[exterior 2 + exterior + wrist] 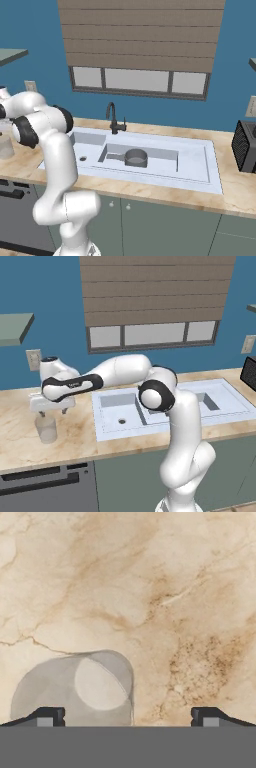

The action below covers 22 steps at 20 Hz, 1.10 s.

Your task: Move any existing items from the left basin to the right basin for drying. Then move the glass cup from the counter to the left basin of the sink for washing.

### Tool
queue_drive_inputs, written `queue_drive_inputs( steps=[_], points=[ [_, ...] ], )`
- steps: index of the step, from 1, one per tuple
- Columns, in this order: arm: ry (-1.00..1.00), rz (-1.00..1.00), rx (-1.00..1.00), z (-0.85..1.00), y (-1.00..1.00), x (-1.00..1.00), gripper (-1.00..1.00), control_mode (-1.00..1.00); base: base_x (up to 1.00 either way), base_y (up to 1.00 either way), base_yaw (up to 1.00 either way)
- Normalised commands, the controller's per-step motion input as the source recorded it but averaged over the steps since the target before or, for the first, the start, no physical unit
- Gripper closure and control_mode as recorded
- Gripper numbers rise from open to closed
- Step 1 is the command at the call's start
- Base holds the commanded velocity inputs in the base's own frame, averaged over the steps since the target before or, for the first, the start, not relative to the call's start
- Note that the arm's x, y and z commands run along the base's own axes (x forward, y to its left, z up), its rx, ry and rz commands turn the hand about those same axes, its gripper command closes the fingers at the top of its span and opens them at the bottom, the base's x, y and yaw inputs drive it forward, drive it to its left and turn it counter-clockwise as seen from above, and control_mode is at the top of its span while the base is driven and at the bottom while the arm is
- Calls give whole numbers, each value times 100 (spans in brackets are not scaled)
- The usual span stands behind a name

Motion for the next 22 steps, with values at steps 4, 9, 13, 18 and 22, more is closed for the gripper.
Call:
queue_drive_inputs(
  steps=[4, 9, 13, 18, 22],
  points=[
    [0, 0, 0, -19, -10, -1, -100, -100, 0, 0, 0],
    [-1, 0, 0, -15, -2, -4, -100, -100, 0, 0, 0],
    [0, 0, 0, -10, 0, 0, -100, -100, 0, 0, 0],
    [-1, 0, 0, -2, 0, 8, -100, -100, 0, 0, 0],
    [-3, 0, 0, -5, 0, 2, -100, -100, 0, 0, 0]
  ],
)
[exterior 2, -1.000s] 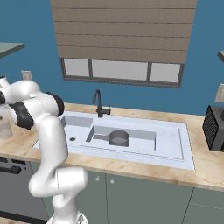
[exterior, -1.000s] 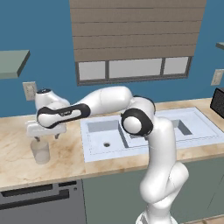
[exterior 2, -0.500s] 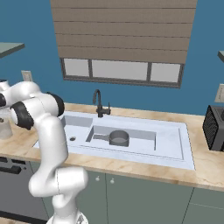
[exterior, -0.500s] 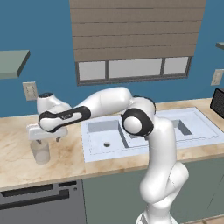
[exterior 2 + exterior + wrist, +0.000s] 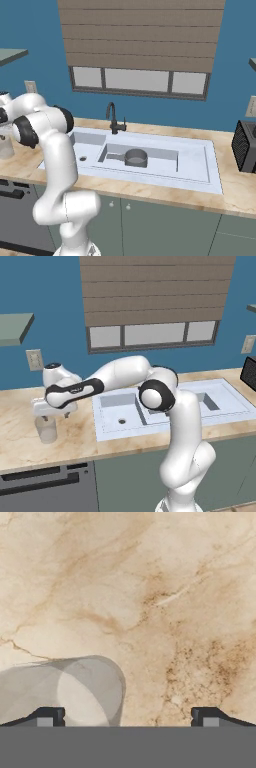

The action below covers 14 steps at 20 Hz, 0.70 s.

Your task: Move any existing items from the left basin to the right basin for drying. Then move the glass cup from the counter to the left basin of the sink for washing.

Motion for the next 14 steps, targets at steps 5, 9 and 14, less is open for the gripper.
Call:
queue_drive_inputs(
  steps=[5, 9, 14],
  points=[
    [-3, 0, 0, -12, 0, 0, -100, -100, 0, 0, 0],
    [-3, 0, 0, -12, 0, 0, -100, -100, 0, 0, 0],
    [-2, 0, 0, -9, 0, 1, -100, -100, 0, 0, 0]
  ],
)
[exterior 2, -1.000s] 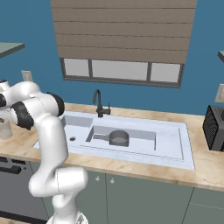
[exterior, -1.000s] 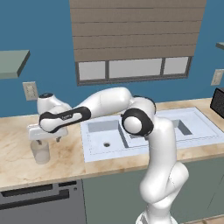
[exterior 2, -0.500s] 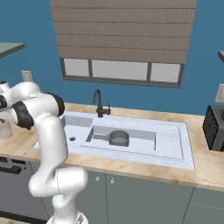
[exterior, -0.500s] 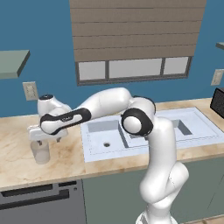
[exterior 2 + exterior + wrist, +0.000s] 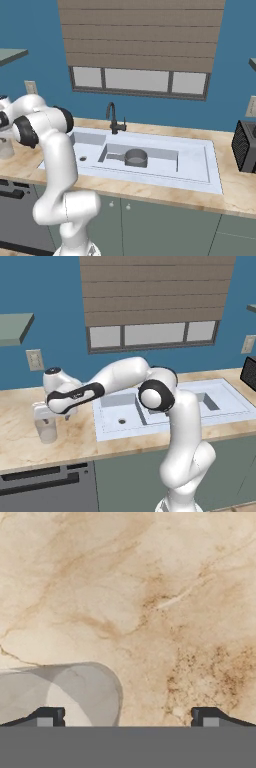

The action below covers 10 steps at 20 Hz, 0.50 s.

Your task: Move any existing items from the left basin to the right basin for drying. Then move the glass cup from the counter to the left basin of the sink for washing.

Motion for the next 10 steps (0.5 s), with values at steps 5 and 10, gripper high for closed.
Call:
queue_drive_inputs(
  steps=[5, 10],
  points=[
    [-2, 0, 0, -8, 0, 7, -100, -100, 0, 0, 0],
    [0, -2, 0, -5, 0, 12, -100, -100, 0, 0, 0]
  ],
)
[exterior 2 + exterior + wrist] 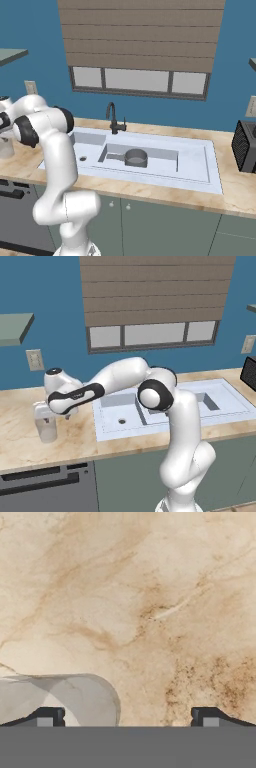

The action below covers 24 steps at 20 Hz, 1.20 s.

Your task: Move any existing items from the left basin to the right basin for drying. Then move the glass cup from the counter to the left basin of the sink for washing.

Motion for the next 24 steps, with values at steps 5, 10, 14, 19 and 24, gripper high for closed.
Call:
queue_drive_inputs(
  steps=[5, 10, 14, 19, 24],
  points=[
    [0, -2, 0, -8, 0, 8, -100, -100, 0, 0, 0],
    [-2, 0, 0, -6, 9, -24, -100, -100, 0, 0, 0],
    [-5, 0, 0, -11, 14, -54, -100, -100, 0, 0, 0],
    [-3, 0, 0, -17, 3, -30, -100, -100, 0, 0, 0],
    [-5, 0, 1, -13, -1, -1, 100, -100, 0, 0, 0]
  ],
)
